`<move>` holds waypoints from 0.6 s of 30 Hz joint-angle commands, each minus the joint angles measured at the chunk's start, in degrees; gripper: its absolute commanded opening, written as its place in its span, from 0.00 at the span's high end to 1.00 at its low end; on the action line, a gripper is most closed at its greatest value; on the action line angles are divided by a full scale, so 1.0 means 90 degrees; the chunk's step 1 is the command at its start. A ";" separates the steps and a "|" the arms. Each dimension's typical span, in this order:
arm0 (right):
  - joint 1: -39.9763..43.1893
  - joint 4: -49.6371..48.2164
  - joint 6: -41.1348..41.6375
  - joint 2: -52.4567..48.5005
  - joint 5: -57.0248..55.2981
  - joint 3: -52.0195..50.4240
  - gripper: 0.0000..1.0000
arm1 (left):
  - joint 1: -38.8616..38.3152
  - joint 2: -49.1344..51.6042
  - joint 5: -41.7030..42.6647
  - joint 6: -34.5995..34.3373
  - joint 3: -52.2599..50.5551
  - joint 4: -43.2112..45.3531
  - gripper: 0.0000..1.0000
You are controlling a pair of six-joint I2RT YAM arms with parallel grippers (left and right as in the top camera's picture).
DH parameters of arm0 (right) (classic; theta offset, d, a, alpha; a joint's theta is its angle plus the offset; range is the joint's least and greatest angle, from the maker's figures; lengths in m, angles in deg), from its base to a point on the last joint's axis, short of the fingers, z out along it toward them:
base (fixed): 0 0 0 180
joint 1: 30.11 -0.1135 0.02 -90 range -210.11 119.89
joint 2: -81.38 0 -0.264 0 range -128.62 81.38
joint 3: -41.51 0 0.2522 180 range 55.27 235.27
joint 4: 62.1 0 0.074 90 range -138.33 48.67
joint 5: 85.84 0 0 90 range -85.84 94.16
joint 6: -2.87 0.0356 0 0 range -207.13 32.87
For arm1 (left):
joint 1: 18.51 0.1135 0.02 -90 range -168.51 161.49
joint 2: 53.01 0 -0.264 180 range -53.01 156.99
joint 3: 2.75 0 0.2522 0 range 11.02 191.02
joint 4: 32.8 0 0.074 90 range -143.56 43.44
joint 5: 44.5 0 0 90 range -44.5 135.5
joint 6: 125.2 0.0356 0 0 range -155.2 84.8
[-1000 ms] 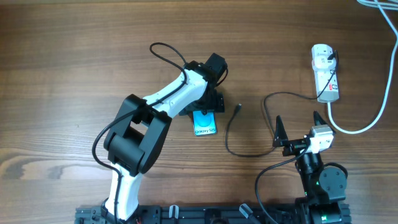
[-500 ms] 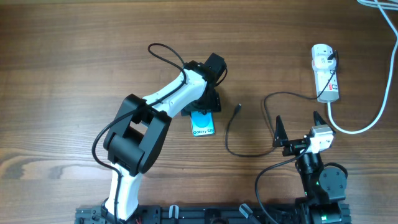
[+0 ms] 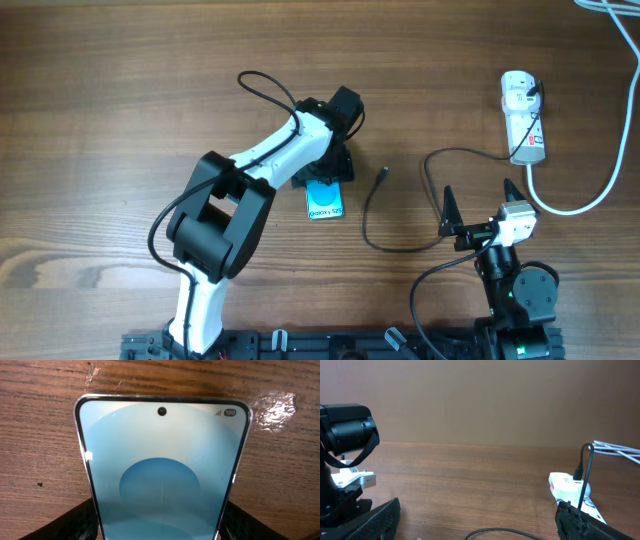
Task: Plug charger to phone and switch on socket
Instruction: 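Lift the phone with the left gripper and tilt it upright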
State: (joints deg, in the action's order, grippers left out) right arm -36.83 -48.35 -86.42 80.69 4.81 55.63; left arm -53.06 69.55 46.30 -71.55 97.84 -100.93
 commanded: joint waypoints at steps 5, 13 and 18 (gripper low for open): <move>-0.0024 -0.0017 -0.0078 0.0005 0.0083 -0.0005 0.00 | -0.0007 0.0418 0.0160 -0.0039 0.0146 -0.0444 0.24; -0.0024 -0.0017 -0.0078 0.0005 0.0083 -0.0005 0.00 | -0.0007 0.0393 0.0406 0.0010 0.1333 -0.1729 0.25; -0.0024 -0.0017 -0.0078 0.0005 0.0083 -0.0005 0.00 | 0.0000 0.0253 0.1741 0.0729 0.1698 -0.2018 0.27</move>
State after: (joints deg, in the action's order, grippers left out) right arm -36.83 -48.35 -86.42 80.69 4.81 55.63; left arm -53.06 72.81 52.44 -69.87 110.69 -118.37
